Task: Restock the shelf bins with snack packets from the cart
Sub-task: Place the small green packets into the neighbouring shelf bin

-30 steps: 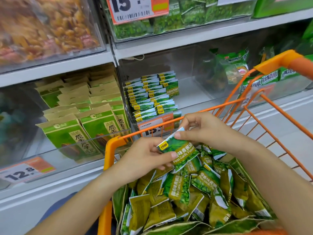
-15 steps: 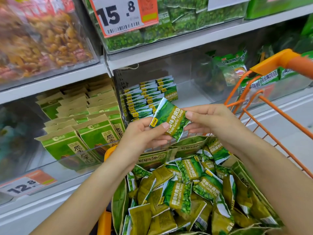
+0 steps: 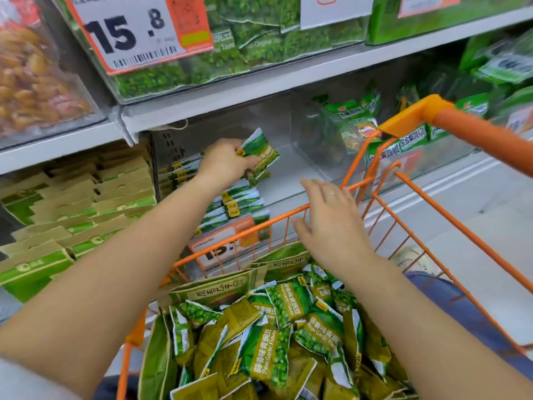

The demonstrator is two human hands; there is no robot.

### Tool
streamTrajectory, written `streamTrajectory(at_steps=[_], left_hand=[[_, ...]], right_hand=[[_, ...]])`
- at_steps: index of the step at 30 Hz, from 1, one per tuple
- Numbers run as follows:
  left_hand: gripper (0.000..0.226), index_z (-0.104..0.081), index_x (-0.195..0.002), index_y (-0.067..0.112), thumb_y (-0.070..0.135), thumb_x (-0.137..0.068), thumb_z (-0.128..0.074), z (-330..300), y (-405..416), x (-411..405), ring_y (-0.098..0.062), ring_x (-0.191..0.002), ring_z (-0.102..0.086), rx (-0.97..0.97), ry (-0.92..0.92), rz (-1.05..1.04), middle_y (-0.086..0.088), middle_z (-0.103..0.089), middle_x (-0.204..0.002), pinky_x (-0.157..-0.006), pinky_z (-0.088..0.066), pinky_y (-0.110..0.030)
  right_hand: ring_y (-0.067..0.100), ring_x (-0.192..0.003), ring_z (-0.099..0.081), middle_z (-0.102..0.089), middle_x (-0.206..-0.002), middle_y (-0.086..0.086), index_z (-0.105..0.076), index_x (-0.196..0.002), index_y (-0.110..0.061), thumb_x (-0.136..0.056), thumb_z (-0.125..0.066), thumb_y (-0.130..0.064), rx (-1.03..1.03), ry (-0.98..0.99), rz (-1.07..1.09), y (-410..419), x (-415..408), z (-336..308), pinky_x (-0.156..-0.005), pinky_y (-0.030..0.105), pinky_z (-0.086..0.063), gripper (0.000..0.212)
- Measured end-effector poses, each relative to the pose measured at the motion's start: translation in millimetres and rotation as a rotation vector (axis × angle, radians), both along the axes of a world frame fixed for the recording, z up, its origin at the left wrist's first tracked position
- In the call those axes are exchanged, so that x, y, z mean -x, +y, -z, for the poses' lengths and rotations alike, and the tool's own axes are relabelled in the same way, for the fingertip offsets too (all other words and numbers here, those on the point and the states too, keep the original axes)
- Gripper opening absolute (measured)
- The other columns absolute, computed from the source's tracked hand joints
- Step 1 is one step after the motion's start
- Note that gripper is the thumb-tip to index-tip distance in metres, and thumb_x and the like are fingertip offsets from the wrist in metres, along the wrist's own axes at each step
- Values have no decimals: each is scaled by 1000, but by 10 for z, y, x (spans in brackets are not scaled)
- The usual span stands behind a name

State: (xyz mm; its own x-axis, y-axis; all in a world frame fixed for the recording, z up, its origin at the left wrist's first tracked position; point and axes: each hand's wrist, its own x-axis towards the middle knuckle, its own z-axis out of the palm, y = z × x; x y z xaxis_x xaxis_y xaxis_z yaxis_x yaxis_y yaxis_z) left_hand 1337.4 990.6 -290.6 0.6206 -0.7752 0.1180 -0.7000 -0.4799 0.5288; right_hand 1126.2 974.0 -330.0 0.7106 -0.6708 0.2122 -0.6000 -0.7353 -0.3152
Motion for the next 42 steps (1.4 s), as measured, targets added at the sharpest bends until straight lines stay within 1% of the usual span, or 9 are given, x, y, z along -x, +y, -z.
streamTrajectory(at_steps=[4,8,12,18,22,28,32,38,42], left_hand=[[52,-50,-138,16,41,-93,-60,296,-401,-89,-30,-129,-47,-261,-201,-26,-9,-50,-142,-104,-39,-39],[32,-60,-118,14,34,-93,-55,503,-535,-194,-32,-112,-55,-481,-465,-23,-12,-62,-119,-100,-41,-45],[34,-61,-118,19,37,-90,-62,550,-567,-276,-32,-131,-39,-533,-462,-113,-11,-55,-131,-107,-31,-44],[28,-64,-115,27,35,-89,-56,212,-206,-59,-31,-123,-45,18,-223,-134,-3,-60,-126,-102,-34,-39],[17,-70,-93,26,25,-88,-53,117,649,459,-15,-97,-59,388,-158,109,13,-68,-93,-91,-43,-34],[20,-66,-98,34,37,-88,-49,589,1603,688,3,-69,-56,120,-117,389,21,-65,-79,-63,-48,-25],[23,-68,-102,33,35,-89,-49,631,1552,668,-12,-77,-64,5,-191,437,10,-70,-85,-62,-52,-35],[18,-68,-102,35,32,-93,-52,624,1568,610,-9,-75,-61,11,-116,380,16,-65,-81,-65,-52,-34],[15,-68,-99,34,30,-92,-55,635,1563,615,-5,-70,-58,17,-93,366,20,-60,-74,-66,-52,-32]], right_hand=[[23,-146,-12,-16,-159,6,-19,-151,-21,-97,-45,-35,9,88,-54,13,-19,78,-117,45,-2,61],[23,-146,-10,-14,-159,7,-19,-151,-21,-97,-44,-35,-16,73,-58,7,-39,46,-118,45,-2,61],[23,-147,-9,-14,-159,7,-21,-150,-21,-97,-45,-35,-47,56,-78,37,-51,28,-118,45,-2,59],[19,-119,-47,-53,-128,2,-59,-121,-21,-94,-55,-27,-53,-218,-212,129,-51,-106,-95,32,-34,29],[8,-84,-58,-63,-87,-13,-66,-96,-28,-91,-58,-43,-229,171,-454,273,-59,-135,-68,26,-43,18],[9,-73,-55,-67,-111,3,-62,-117,-6,-83,-60,-60,-588,876,-646,475,-69,56,-62,22,-40,63],[29,-94,-63,-67,-100,8,-51,-128,-6,-84,-64,-54,-648,835,-583,531,-79,193,-71,32,-44,67],[-4,-48,-52,-62,-74,0,-58,-115,2,-83,-72,-37,-795,796,-569,502,-90,251,-50,14,-41,52],[-3,-44,-44,-51,-65,-4,-52,-84,-11,-86,-71,-26,-906,664,-608,467,-102,189,-48,12,-37,24]])
